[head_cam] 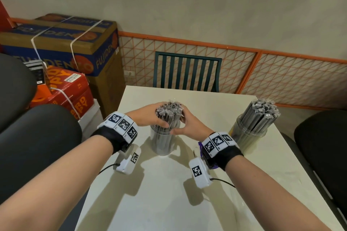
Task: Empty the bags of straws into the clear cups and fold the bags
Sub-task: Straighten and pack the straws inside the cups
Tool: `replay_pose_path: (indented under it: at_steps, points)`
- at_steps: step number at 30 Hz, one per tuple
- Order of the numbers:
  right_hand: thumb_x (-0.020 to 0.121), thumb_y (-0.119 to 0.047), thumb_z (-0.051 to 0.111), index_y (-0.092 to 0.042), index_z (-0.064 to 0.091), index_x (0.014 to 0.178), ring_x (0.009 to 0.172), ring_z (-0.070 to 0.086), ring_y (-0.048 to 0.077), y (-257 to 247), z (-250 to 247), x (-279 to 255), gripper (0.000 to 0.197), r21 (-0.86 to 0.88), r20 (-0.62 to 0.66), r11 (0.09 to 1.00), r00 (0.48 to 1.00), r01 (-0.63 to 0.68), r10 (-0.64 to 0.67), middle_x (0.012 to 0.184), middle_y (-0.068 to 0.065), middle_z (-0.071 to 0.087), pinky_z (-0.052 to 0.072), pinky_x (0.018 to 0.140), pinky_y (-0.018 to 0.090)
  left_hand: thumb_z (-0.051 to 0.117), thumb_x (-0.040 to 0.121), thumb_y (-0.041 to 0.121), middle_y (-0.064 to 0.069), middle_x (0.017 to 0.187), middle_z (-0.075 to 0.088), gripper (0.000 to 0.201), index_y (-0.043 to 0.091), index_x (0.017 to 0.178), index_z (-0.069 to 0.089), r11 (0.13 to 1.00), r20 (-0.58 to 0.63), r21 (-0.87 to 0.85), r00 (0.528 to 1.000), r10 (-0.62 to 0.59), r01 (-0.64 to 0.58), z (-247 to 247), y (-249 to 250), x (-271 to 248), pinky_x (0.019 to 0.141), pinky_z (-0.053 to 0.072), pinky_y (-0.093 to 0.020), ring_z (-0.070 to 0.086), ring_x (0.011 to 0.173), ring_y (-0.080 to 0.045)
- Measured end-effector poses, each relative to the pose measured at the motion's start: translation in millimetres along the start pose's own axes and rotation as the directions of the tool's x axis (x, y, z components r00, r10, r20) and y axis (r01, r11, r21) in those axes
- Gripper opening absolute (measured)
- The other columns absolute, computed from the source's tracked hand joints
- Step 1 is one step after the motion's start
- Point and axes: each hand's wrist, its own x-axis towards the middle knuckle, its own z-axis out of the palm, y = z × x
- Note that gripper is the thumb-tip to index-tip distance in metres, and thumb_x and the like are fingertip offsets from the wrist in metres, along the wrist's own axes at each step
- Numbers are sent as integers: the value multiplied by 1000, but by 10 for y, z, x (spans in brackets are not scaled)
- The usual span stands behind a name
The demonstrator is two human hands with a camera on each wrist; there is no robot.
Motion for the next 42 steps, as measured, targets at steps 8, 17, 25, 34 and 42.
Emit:
replay_pose_path:
  at_steps: [8, 17, 25, 34, 42]
  points:
    - [78, -1, 70, -13, 7, 151, 138, 31, 13, -109, -64, 86, 97, -104, 77, 990, 994, 91, -83, 152, 5, 30, 26, 115, 29, 81, 68, 24, -1, 128, 50, 84, 20, 136, 32, 936, -373, -347, 925, -73, -67, 354, -173, -42, 98, 44, -29, 52, 115, -15]
    - [75, -3, 74, -7, 41, 132, 120, 51, 24, -89, -52, 186, 66, -76, -34, 994, 996, 81, -84, 131, 14, 52, 42, 105, 37, 75, 76, 23, -6, 116, 64, 52, 12, 123, 54, 979, -589, -204, 798, -128, 7, 456, -85, 25, 87, 41, -23, 57, 103, -17]
    - [75, -6, 75, -13, 49, 127, 113, 58, 19, -100, -157, 243, 58, -80, -22, 987, 990, 137, -140, 122, 8, 62, 47, 99, 33, 69, 82, 16, -5, 111, 66, 35, 12, 116, 61, 991, -436, -133, 896, -77, 21, 190, 57, -58, 82, 48, -17, 59, 94, -11]
    - [70, -10, 80, -12, 48, 128, 114, 58, 22, 42, -138, 237, 65, -244, -1, 951, 980, 192, -198, 122, 9, 63, 42, 92, 24, 75, 76, 17, -1, 119, 64, 49, 17, 122, 58, 992, -306, -66, 944, -125, 111, 181, -77, -70, 82, 41, -10, 57, 105, -11]
    - [74, -12, 77, -11, 47, 129, 113, 59, 25, 99, -107, 277, 62, -220, -25, 954, 976, 204, -214, 122, 11, 64, 46, 96, 32, 70, 80, 13, -7, 128, 59, 52, 12, 129, 52, 988, -328, -88, 933, -147, 124, 220, -96, -11, 91, 38, -21, 52, 106, -11]
